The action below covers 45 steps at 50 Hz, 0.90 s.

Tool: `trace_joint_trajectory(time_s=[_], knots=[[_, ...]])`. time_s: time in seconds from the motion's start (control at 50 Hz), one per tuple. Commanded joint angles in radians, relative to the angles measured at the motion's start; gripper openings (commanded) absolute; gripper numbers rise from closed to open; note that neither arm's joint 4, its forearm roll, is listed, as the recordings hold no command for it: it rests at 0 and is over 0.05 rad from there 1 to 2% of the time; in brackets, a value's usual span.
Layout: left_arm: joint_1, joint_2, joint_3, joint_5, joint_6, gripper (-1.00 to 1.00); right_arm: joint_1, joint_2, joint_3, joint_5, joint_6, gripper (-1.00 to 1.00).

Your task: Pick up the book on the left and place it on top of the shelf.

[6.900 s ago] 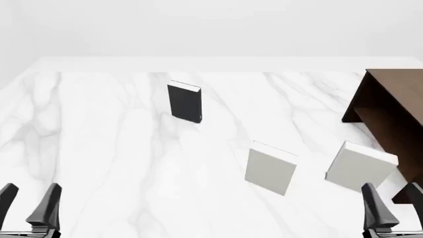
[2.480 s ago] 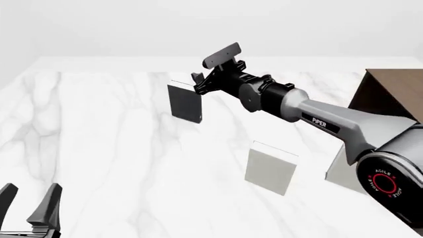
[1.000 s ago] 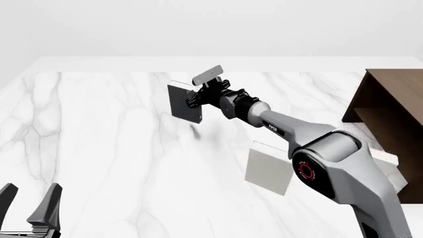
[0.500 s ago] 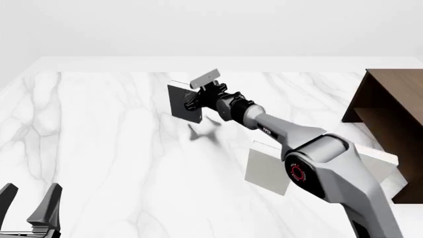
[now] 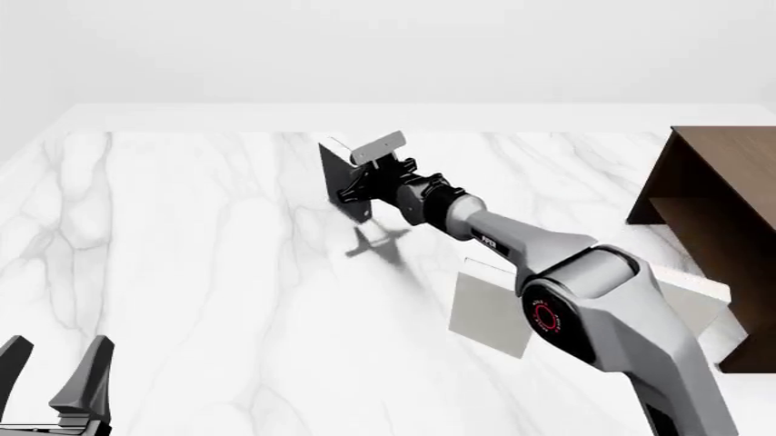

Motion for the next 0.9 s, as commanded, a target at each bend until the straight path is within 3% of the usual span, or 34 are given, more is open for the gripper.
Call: trace_joint_trajectory(time_s=[0.02,0.9], knots=[[0.000,0.000,0.000,0.000,0.000,1.00,-0.001,-0.039,0.047,-0.029,0.025,-1.00],[0.000,0.000,0.000,0.000,0.000,1.00,-0.011,-0.652,0.636,-0.161,-0.022,-1.00]])
